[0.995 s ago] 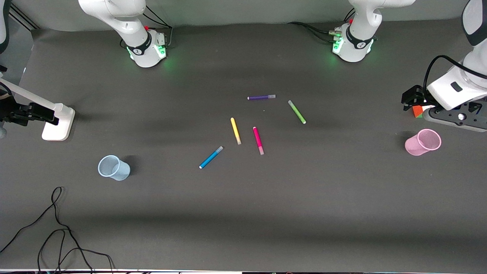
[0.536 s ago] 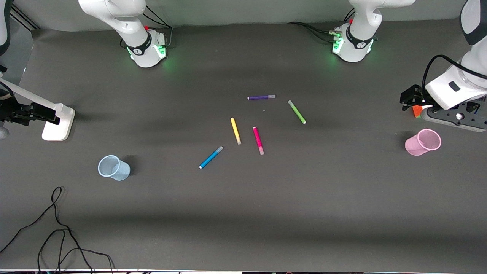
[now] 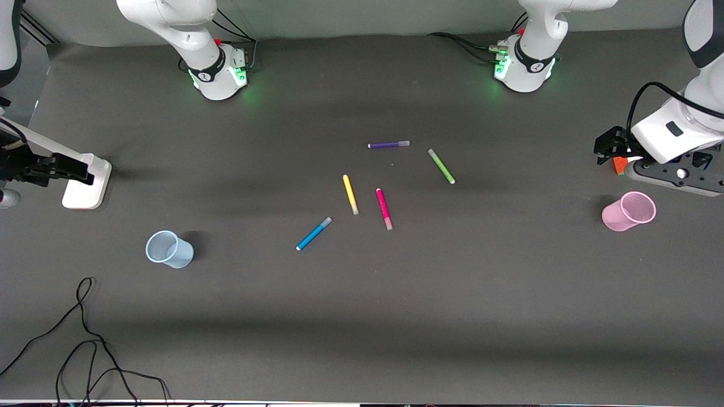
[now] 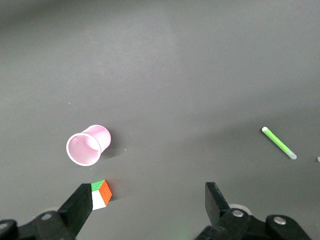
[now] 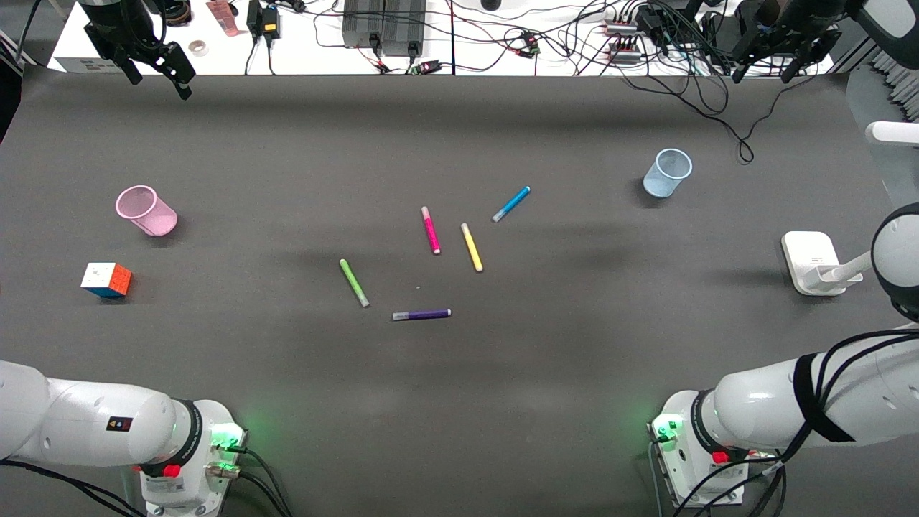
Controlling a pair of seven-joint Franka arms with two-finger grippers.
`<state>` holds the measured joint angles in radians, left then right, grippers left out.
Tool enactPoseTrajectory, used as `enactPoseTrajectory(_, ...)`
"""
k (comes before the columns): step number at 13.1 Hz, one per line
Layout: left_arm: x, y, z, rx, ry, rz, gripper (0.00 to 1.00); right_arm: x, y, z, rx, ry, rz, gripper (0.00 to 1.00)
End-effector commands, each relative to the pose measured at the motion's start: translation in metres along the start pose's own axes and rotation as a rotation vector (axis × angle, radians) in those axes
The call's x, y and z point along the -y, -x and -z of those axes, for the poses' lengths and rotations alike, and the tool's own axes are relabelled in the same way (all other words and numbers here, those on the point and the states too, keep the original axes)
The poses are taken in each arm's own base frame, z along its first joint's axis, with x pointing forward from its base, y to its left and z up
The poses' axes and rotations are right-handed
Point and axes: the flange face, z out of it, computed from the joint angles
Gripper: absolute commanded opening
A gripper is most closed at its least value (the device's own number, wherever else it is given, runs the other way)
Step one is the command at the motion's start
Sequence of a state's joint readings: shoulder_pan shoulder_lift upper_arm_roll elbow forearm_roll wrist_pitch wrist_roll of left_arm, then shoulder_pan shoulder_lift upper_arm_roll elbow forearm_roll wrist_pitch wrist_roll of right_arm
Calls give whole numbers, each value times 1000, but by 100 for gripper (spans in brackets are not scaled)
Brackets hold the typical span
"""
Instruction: Place pink and blue markers in matching cups
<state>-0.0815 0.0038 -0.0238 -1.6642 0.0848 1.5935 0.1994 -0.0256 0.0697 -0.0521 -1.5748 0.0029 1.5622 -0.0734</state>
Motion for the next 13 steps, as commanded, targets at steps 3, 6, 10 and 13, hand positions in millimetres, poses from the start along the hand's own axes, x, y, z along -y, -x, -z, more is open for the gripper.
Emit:
enactPoseTrajectory(3,-2,-3,4,4,7,-4,100,32,4,1,5,8,12,100)
enactPoseTrajectory(6,-3,-3,4,5,9,-6,100,58,4,-1,9,-4,-40,100)
enactPoseTrajectory(10,-5,3,-5,68,21,-6,100,110,6,-3,8,-8,-94,100)
enactPoseTrajectory(13,-15,-2,-7,52,89,1,96,137,8,-4,6,-28,-139,100)
